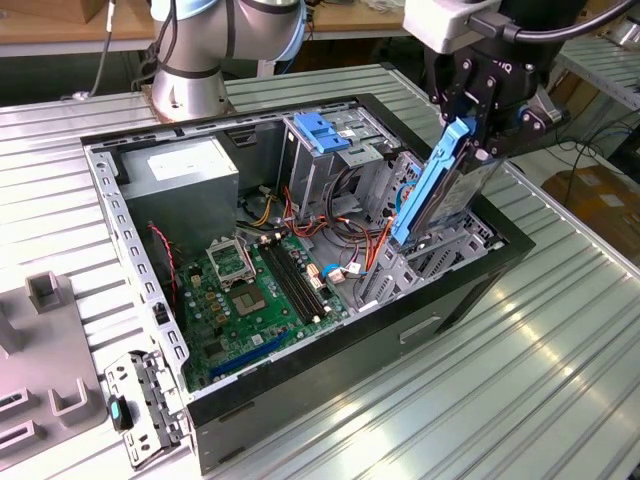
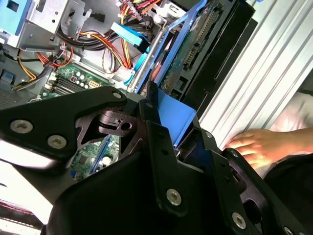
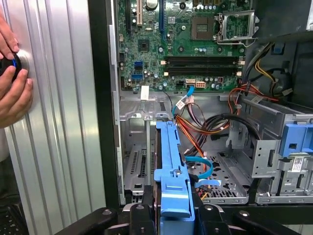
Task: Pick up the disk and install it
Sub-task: 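Insert the disk into the insertion slot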
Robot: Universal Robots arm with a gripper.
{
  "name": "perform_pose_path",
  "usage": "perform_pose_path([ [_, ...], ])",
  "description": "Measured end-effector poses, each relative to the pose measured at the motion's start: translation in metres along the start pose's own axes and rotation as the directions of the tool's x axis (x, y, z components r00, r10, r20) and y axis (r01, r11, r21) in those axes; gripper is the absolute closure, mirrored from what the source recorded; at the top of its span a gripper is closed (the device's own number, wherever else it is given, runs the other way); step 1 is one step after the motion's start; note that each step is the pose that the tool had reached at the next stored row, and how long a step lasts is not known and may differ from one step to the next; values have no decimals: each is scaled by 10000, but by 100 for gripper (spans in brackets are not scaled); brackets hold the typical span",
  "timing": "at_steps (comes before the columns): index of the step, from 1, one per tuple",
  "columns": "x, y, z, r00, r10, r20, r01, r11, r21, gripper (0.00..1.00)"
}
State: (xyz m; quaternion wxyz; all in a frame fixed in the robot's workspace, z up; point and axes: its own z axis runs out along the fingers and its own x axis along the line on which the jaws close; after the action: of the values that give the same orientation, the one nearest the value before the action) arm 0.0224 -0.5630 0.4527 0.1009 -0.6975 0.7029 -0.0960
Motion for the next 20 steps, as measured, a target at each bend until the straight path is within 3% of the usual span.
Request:
perform_pose_path([
  [3,5,4,12,10000,-6,-4,6,10000,21,63],
  [7,12,15,20,10000,-38,11,38,9998,191,63],
  [9,31,40,29,10000,-76,20,75,9997,241,63],
  [12,42,80,33,10000,-83,23,82,9997,248,63],
  [20,17,95,66,10000,-87,9,86,9997,248,63],
])
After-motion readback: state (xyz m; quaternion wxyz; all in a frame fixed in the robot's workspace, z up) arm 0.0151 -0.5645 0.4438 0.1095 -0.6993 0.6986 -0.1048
